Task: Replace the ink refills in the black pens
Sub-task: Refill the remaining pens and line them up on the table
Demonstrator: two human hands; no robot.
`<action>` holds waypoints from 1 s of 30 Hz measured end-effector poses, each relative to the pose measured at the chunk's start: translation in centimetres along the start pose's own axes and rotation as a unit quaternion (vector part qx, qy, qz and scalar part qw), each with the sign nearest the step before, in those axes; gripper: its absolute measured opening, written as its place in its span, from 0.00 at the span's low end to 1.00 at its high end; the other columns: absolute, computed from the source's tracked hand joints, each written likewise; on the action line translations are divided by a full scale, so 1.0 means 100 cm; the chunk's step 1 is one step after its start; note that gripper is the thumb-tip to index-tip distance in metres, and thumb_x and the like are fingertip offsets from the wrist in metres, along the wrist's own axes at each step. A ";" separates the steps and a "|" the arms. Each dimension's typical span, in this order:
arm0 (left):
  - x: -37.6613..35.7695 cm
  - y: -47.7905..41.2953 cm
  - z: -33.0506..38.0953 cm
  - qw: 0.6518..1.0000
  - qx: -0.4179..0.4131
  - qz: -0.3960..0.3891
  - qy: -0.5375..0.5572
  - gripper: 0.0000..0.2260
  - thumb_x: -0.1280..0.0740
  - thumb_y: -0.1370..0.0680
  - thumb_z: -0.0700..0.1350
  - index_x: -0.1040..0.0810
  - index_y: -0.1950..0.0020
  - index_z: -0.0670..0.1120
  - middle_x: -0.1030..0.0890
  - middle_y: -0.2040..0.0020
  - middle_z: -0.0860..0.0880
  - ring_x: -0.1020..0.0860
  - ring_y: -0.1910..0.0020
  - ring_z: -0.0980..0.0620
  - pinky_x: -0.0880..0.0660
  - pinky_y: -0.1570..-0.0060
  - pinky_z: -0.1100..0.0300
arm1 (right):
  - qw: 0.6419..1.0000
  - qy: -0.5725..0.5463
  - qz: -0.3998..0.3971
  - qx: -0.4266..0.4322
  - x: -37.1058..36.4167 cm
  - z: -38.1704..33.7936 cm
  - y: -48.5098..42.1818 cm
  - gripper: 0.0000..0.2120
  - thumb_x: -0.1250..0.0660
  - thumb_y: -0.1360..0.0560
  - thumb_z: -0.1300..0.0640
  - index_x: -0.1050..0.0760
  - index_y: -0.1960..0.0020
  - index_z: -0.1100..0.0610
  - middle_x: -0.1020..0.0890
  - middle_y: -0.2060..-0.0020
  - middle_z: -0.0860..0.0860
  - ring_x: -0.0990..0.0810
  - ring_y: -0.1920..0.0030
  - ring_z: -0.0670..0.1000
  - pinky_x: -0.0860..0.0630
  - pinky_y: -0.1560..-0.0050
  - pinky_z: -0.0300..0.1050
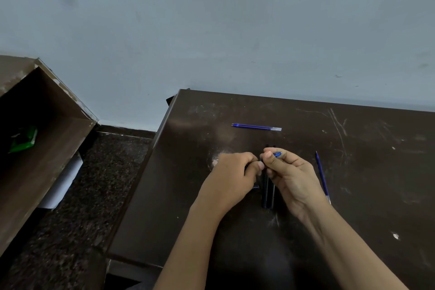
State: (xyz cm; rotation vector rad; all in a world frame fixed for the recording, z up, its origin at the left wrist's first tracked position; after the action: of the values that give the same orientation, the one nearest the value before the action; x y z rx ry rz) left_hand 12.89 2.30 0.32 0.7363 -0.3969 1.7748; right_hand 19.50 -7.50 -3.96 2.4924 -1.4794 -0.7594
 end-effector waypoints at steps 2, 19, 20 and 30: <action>-0.001 0.001 0.001 1.000 0.009 -0.008 0.010 0.10 0.40 0.20 0.48 0.24 0.59 0.50 0.21 0.65 0.50 0.21 0.64 0.53 0.23 0.59 0.59 | 1.000 -0.008 -0.008 -0.008 -0.001 -0.001 0.001 0.09 0.30 0.33 0.63 0.20 0.54 0.63 0.23 0.61 0.61 0.24 0.68 0.46 0.23 0.63 0.35; -0.003 0.002 -0.004 0.966 0.107 -0.078 0.224 0.15 0.42 0.19 0.50 0.24 0.63 0.48 0.29 0.73 0.54 0.33 0.76 0.61 0.35 0.74 0.69 | 0.988 -0.062 -0.118 0.074 -0.014 -0.017 0.003 0.19 0.21 0.41 0.51 0.18 0.55 0.58 0.16 0.61 0.55 0.19 0.60 0.50 0.20 0.54 0.43; -0.001 0.002 -0.003 0.975 0.089 -0.058 0.195 0.14 0.41 0.19 0.50 0.24 0.62 0.49 0.28 0.72 0.55 0.31 0.75 0.61 0.33 0.72 0.69 | 0.989 -0.066 -0.108 0.073 -0.013 -0.017 0.003 0.17 0.22 0.40 0.52 0.18 0.54 0.58 0.16 0.61 0.55 0.18 0.60 0.49 0.20 0.54 0.43; 0.004 -0.001 0.004 0.999 0.003 0.025 0.020 0.09 0.39 0.20 0.48 0.23 0.58 0.49 0.20 0.66 0.51 0.26 0.69 0.60 0.31 0.66 0.72 | 0.998 -0.052 -0.017 0.015 -0.009 -0.003 0.004 0.05 0.35 0.27 0.65 0.22 0.54 0.65 0.20 0.68 0.54 0.22 0.70 0.46 0.22 0.66 0.37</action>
State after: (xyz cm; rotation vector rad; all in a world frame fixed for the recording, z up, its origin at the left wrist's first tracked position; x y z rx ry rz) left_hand 12.97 2.42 0.88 0.7004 -0.3855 1.8351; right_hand 18.96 -7.03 -3.27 2.5430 -1.4946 -0.8915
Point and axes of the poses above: each hand's wrist, its own y-axis away from the middle knuckle, its own x-axis out of the back of the hand, z = x × y, the point moved 8 cm from there along -y, towards the middle knuckle
